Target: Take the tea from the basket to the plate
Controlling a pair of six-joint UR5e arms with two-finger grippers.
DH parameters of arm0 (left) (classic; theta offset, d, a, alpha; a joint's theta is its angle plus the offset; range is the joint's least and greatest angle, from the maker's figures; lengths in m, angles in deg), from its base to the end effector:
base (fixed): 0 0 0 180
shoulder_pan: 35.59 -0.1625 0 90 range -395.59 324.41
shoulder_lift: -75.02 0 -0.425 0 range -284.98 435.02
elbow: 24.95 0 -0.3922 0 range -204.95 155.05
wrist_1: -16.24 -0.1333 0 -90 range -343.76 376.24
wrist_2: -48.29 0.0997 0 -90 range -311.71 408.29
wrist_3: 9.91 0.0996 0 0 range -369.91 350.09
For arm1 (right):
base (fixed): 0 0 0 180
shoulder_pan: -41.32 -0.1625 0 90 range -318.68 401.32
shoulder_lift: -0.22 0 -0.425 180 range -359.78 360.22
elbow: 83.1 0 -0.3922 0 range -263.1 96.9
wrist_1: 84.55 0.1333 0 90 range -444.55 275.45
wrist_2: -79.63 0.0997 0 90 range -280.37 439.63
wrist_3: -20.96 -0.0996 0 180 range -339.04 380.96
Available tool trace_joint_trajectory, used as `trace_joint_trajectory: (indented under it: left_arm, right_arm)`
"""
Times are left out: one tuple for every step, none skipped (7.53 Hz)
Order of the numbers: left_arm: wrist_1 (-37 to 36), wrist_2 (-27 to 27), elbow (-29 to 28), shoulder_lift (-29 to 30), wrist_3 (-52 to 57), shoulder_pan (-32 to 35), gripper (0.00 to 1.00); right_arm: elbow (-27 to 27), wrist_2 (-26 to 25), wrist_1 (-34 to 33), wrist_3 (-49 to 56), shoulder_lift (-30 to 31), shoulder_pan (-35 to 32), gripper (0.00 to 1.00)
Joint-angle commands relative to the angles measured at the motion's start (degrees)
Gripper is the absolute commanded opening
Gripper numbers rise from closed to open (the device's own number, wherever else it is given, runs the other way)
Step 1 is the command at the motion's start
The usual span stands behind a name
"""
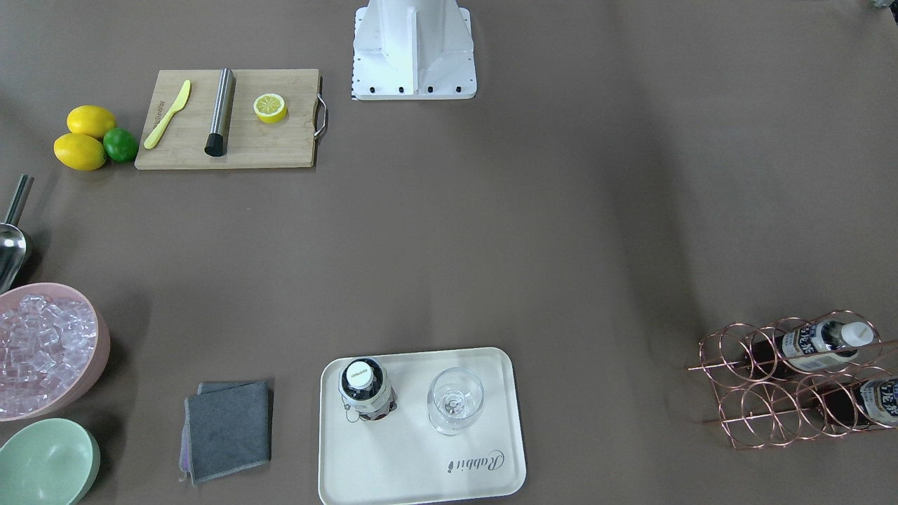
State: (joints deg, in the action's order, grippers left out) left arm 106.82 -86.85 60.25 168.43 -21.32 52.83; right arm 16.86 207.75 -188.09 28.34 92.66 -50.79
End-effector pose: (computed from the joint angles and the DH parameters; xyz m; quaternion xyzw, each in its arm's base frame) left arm -0.0484 -0.5176 0.6679 -0.0499 0.3806 -0.0818 0.9198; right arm 0.0888 -0.4587 0.6242 -0.0225 -0.3291 -0.0263 0.9437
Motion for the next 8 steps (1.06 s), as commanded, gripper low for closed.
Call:
trace_joint_trajectory:
  left_arm:
    - [0.2,0.0,0.1,-0.2,0.1,-0.1,0.98]
    - [0.2,0.0,0.1,-0.1,0.1,0.0,0.98]
    - [0.1,0.0,0.0,-0.1,0.1,0.0,0.98]
    - [0.1,0.0,0.0,0.0,0.1,0.0,0.98]
    - [0.2,0.0,-0.1,0.0,0.1,0.0,0.98]
    - [0.2,0.0,-0.1,0.0,0.1,-0.1,0.98]
    - [0.2,0.0,-0.1,-0.1,0.1,-0.1,0.98]
    - [0.3,0.0,-0.1,-0.2,0.2,0.0,0.98]
  right_arm:
    - [0.1,0.6,0.0,0.0,0.4,-0.1,1.0]
    - [0.1,0.7,0.0,0.0,0.4,-0.1,1.0]
    - [0.1,1.1,0.0,0.0,0.4,-0.2,1.0]
    - [0.1,1.1,0.0,0.0,0.4,-0.2,1.0]
    - [0.0,1.2,0.0,0.0,0.5,-0.2,1.0]
    - [0.1,1.2,0.0,0.0,0.5,-0.2,1.0]
    - [0.1,1.3,0.0,0.0,0.5,-0.2,1.0]
    - [0.1,1.3,0.0,0.0,0.5,-0.2,1.0]
